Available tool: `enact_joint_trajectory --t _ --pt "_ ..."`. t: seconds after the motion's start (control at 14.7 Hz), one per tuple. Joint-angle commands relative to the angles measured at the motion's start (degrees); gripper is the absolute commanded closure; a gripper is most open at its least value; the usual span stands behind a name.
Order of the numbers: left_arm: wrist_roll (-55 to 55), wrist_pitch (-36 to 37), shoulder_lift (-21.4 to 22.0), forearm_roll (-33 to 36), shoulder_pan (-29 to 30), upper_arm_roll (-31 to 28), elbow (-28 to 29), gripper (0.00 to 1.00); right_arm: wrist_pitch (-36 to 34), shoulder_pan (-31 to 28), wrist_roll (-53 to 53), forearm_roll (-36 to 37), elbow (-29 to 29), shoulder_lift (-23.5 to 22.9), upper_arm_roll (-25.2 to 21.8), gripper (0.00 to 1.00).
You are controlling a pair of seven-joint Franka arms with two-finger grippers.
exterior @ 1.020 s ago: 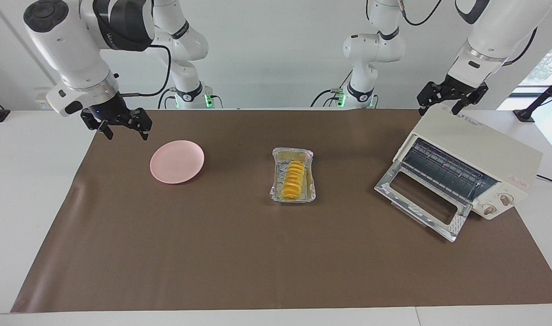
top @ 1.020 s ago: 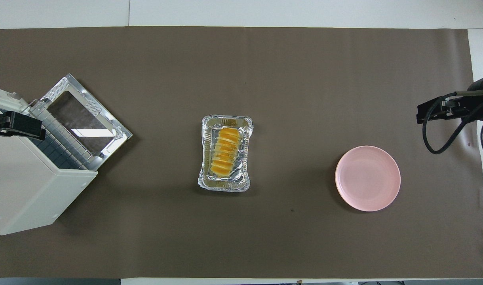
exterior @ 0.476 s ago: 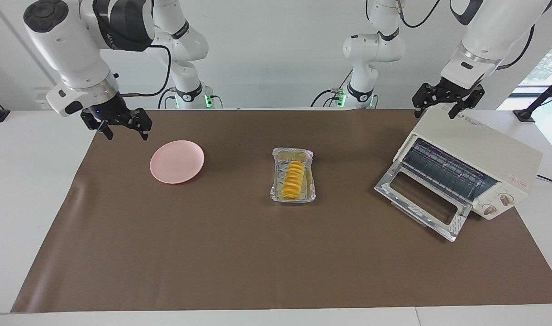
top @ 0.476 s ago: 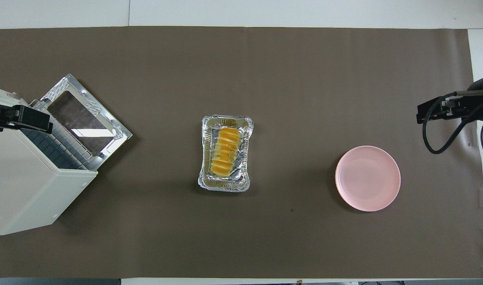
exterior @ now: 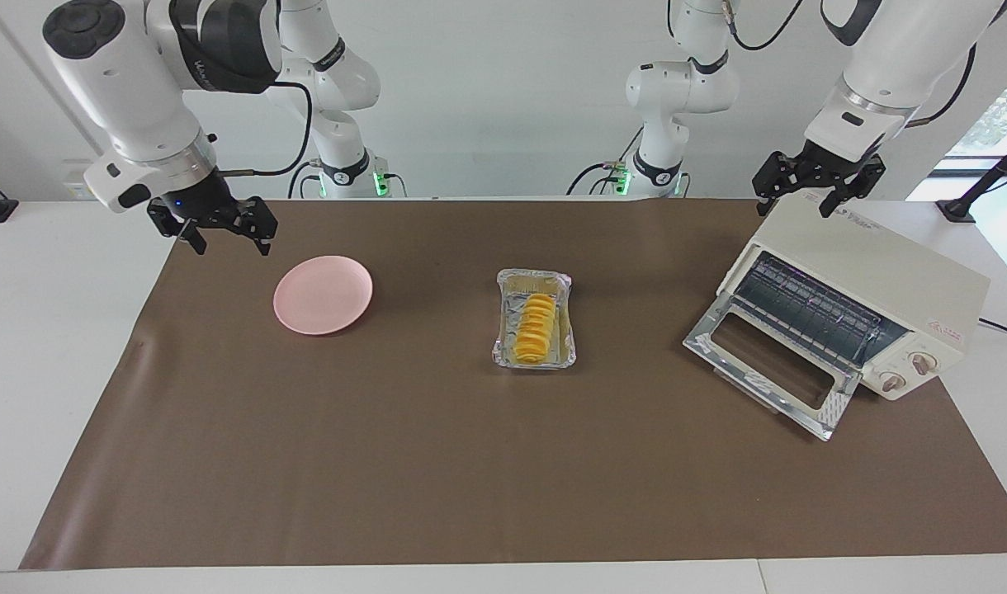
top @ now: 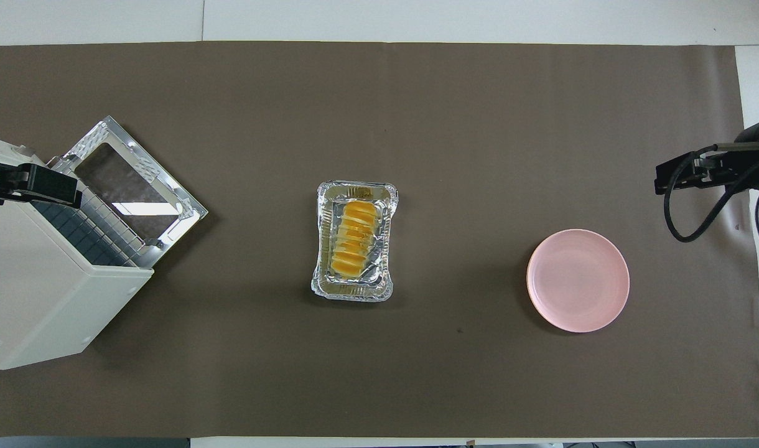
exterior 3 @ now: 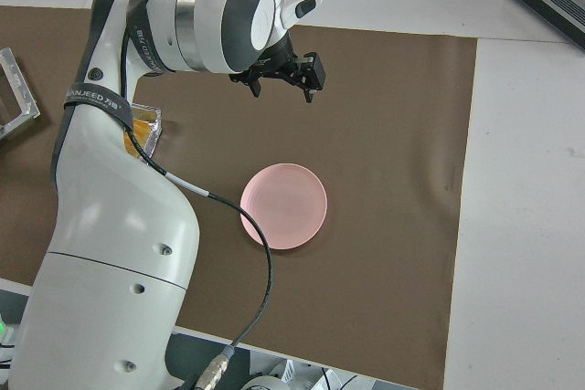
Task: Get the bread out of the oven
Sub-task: 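Move the right gripper over to the foil tray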
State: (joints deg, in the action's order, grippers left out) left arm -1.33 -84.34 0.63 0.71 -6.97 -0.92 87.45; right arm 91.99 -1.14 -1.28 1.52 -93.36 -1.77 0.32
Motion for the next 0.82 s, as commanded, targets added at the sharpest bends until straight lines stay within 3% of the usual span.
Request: enact_joint_trajectory --t 0.0,0.34,0.75 --pt "-0.43 0.41 0.07 -0.09 0.99 0.39 0.18 0.0 -0.41 -0.62 1.11 0.59 -1.12 1.07 0.56 0.0" --pt "-0.43 0.49 0.16 0.0 0.99 0.13 0.36 0.0 -1.56 0.96 1.81 -1.5 -1.38 1.51 1.61 0.0" --pt "-0.34 0.41 0.16 0.0 0.99 0.13 0.36 0.0 12.66 12.9 -8.36 -3.54 -7.0 -1.21 1.79 0.0"
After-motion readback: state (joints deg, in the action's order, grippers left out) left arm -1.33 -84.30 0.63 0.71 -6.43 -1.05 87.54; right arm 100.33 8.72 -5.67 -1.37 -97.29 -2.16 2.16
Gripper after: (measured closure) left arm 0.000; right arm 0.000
